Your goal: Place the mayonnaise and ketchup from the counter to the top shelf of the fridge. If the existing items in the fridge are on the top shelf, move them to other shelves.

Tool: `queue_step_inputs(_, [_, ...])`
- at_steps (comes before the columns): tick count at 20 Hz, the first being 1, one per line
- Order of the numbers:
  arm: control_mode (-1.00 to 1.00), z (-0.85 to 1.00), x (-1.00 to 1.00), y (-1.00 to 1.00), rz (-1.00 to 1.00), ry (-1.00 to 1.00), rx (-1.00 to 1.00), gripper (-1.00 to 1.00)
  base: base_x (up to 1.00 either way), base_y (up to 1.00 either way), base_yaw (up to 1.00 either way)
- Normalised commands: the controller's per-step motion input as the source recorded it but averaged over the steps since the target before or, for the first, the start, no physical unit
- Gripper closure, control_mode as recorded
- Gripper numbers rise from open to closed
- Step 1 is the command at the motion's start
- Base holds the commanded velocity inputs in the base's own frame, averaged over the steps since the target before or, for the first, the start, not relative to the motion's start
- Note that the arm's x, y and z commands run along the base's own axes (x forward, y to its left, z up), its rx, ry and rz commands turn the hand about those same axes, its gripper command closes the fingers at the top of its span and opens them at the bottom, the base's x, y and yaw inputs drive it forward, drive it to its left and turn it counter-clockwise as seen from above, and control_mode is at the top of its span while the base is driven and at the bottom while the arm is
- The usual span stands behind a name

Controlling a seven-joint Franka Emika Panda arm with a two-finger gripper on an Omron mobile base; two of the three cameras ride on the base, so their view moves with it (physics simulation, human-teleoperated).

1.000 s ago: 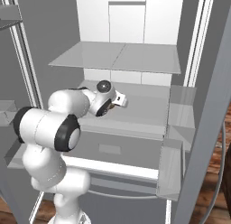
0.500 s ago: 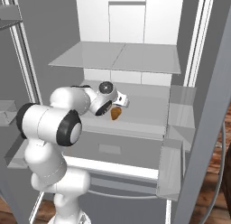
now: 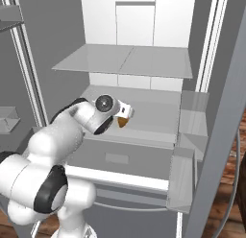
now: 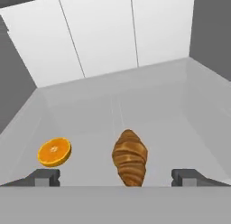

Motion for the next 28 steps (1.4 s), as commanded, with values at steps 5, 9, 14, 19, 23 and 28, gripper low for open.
queue_step_inputs(5, [-1.0,0.85,-1.0,0.01,0.0,-0.13,0.0,-1.0,0.0,0.0,0.0])
queue_step_inputs(9, [-1.0,0.86,-1.0,0.06,0.0,-0.02,0.0,-1.0,0.0,0.0,0.0])
queue_step_inputs(14, [-1.0,0.7,-1.0,0.0,0.0,0.05,0.0,-1.0,0.0,0.0,0.0])
queue_step_inputs(19, [-1.0,0.56,-1.0,0.05,0.0,0.19,-0.01,-1.0,0.0,0.0,0.0])
queue_step_inputs(23, [-1.0,0.31,-1.0,0.13,0.0,0.3,-0.04,-1.0,0.0,0.0,0.0])
queue_step_inputs(28, [-1.0,0.04,-0.74,0.06,0.0,0.37,-0.06,-1.0,0.0,0.0,0.0])
